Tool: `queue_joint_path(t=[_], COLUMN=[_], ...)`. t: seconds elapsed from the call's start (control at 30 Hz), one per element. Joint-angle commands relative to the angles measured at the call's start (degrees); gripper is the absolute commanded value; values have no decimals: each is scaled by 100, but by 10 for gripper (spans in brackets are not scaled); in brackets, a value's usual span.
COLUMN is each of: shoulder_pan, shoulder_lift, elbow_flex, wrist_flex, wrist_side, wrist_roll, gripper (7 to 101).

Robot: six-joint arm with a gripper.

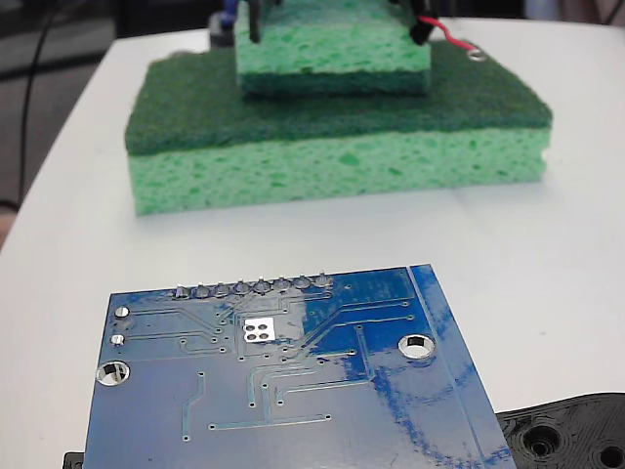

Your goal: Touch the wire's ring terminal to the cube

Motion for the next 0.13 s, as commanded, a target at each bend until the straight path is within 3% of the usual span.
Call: queue_joint_path(t=[0.03,0.13], shoulder_pan=[0,0], shoulder_lift=[9,9], elbow_flex=[-35,-35], wrist_flex=[-18,-18], wrist_side=[9,9], wrist_roll=[0,0], gripper=[1003,1003])
